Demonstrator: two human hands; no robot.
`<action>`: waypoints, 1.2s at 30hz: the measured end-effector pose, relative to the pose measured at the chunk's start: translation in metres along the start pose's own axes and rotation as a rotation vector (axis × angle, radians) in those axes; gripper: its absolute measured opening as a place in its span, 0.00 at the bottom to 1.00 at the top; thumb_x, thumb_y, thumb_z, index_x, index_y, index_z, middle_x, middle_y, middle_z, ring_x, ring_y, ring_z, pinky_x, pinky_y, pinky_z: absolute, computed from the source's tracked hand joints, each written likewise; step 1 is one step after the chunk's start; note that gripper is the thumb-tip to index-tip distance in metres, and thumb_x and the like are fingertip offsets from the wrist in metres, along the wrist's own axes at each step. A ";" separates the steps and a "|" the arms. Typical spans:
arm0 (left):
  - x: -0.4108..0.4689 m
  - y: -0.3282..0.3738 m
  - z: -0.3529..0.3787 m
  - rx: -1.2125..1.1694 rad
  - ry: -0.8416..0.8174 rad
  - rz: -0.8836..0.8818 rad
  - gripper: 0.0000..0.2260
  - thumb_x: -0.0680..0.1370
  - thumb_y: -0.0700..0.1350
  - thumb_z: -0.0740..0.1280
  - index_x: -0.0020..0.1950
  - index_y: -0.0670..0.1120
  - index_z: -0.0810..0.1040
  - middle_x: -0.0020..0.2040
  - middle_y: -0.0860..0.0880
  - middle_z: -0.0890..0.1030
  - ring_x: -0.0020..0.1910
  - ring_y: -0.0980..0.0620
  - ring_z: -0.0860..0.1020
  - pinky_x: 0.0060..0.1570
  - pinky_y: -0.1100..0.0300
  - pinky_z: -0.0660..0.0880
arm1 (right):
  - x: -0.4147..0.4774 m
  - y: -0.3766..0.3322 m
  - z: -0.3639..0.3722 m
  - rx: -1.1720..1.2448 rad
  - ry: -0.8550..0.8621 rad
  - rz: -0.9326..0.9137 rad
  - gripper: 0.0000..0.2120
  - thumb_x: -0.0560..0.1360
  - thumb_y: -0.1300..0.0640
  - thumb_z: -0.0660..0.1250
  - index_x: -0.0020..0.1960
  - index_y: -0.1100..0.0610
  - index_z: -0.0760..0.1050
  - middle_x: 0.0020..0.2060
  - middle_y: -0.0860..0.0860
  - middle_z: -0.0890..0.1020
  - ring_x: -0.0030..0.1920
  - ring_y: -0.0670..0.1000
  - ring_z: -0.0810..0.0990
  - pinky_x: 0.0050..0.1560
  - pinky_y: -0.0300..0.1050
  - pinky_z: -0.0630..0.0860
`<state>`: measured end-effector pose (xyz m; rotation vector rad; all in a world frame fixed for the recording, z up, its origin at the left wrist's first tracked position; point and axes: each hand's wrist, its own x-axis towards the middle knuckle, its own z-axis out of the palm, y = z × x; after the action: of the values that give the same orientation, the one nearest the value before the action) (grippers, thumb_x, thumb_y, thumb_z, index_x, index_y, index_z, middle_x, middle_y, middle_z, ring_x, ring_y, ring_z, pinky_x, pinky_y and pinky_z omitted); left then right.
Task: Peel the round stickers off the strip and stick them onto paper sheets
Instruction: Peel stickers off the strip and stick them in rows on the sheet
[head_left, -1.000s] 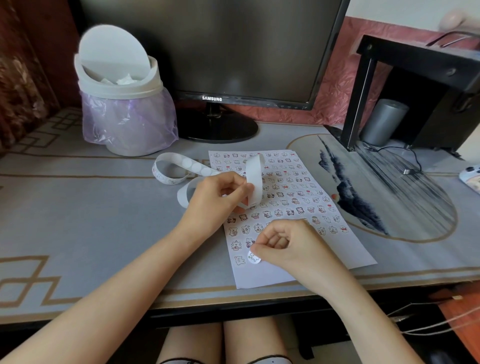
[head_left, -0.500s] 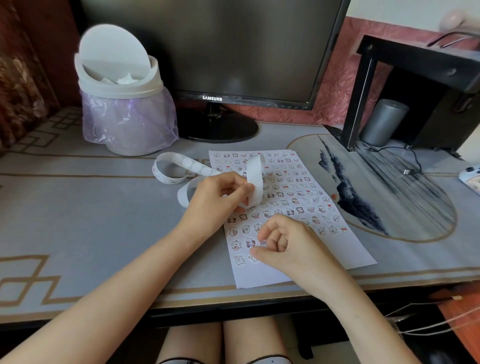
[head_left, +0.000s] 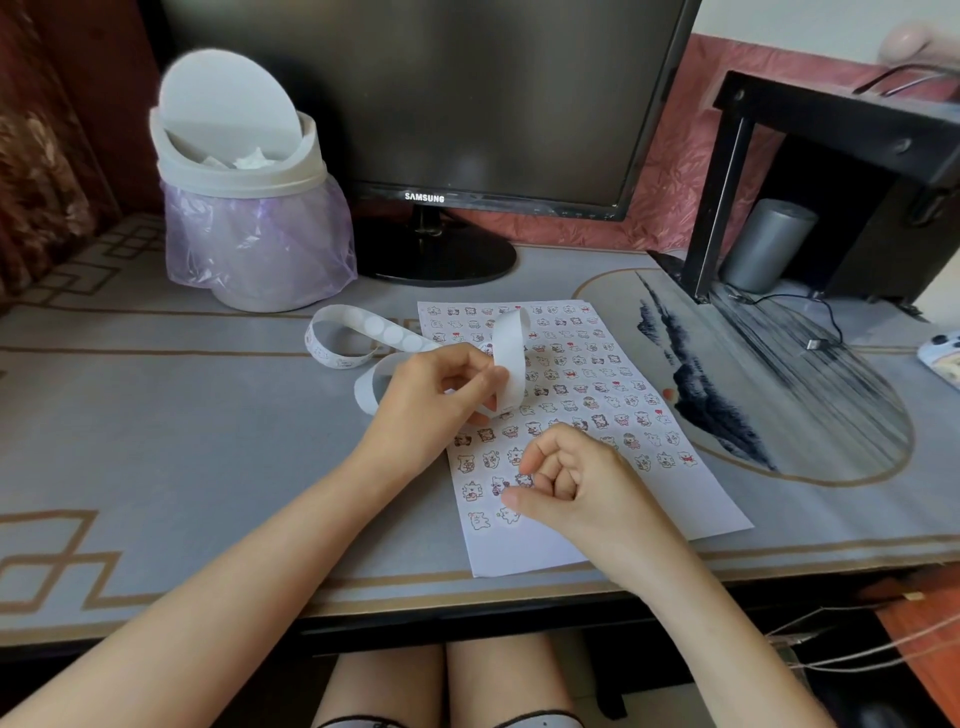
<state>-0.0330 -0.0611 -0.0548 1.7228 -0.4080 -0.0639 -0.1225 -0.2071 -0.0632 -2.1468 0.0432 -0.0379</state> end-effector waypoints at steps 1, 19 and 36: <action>0.000 0.000 0.000 -0.001 0.000 0.000 0.07 0.78 0.42 0.67 0.39 0.44 0.78 0.35 0.47 0.81 0.35 0.54 0.81 0.40 0.61 0.80 | 0.001 0.000 0.000 -0.007 0.006 -0.002 0.09 0.69 0.56 0.74 0.40 0.49 0.73 0.29 0.44 0.73 0.27 0.41 0.67 0.36 0.40 0.68; -0.001 0.004 -0.001 -0.051 0.035 0.073 0.08 0.79 0.41 0.64 0.41 0.42 0.77 0.33 0.48 0.79 0.34 0.56 0.78 0.35 0.65 0.77 | 0.003 0.002 0.000 0.095 0.001 -0.010 0.05 0.72 0.57 0.71 0.42 0.49 0.75 0.30 0.44 0.76 0.31 0.45 0.71 0.37 0.41 0.71; 0.002 0.007 -0.005 -0.195 0.113 0.090 0.08 0.80 0.41 0.63 0.47 0.38 0.78 0.34 0.50 0.79 0.34 0.54 0.79 0.35 0.60 0.79 | 0.053 -0.020 -0.006 0.216 0.250 -0.286 0.08 0.70 0.64 0.73 0.42 0.53 0.77 0.38 0.45 0.82 0.41 0.44 0.79 0.44 0.36 0.73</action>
<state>-0.0312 -0.0579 -0.0470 1.5066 -0.3823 0.0578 -0.0697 -0.2030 -0.0425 -1.9067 -0.1177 -0.4579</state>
